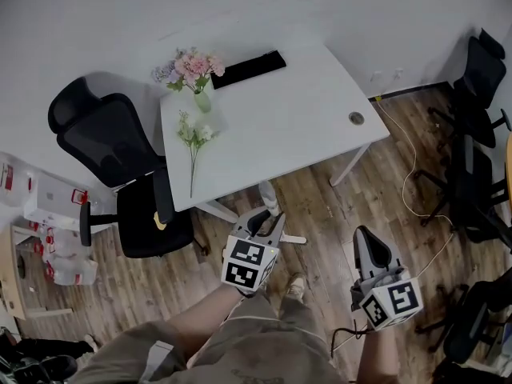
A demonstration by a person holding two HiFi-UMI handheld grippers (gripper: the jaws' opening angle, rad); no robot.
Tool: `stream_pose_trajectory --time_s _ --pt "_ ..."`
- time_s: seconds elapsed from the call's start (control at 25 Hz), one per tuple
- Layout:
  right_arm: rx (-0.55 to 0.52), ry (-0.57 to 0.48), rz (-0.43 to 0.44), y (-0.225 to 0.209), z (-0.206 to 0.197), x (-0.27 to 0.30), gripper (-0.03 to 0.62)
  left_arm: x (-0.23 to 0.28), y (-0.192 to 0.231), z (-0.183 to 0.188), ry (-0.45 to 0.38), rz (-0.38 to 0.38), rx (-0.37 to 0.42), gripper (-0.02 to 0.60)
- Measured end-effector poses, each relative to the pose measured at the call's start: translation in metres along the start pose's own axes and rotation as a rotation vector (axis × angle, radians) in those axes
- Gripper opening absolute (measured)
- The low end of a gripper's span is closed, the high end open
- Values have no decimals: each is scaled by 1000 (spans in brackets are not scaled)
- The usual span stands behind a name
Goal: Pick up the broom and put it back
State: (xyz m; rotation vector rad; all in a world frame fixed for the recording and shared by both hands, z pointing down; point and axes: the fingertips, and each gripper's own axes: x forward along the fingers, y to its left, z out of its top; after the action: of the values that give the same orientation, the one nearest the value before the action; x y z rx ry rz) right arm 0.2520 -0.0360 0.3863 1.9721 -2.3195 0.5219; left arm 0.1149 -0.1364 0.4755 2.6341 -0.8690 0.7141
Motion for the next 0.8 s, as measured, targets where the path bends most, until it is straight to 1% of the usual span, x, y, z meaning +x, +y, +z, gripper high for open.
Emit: stream_pose_trajectory --time_s 0.08,0.24,0.44,0.56,0.68,0.8 --pt "-13 25 3 -4 -16 6 32 16 -2 -18 35 -4 -5 97" --pt "7 46 36 -8 -45 17 32 46 -7 -55 108 -7 -27 98" --pt "16 78 53 -20 -80 29 32 83 -6 -99 175 1 -52 98" --pt "-1 100 46 -32 -104 35 32 104 -6 -128 213 6 -73 98" --pt "-4 102 32 -47 -127 43 32 125 -7 -155 241 1 -75 98" --pt "5 105 16 -61 -149 53 32 143 -6 -176 254 -5 -81 98"
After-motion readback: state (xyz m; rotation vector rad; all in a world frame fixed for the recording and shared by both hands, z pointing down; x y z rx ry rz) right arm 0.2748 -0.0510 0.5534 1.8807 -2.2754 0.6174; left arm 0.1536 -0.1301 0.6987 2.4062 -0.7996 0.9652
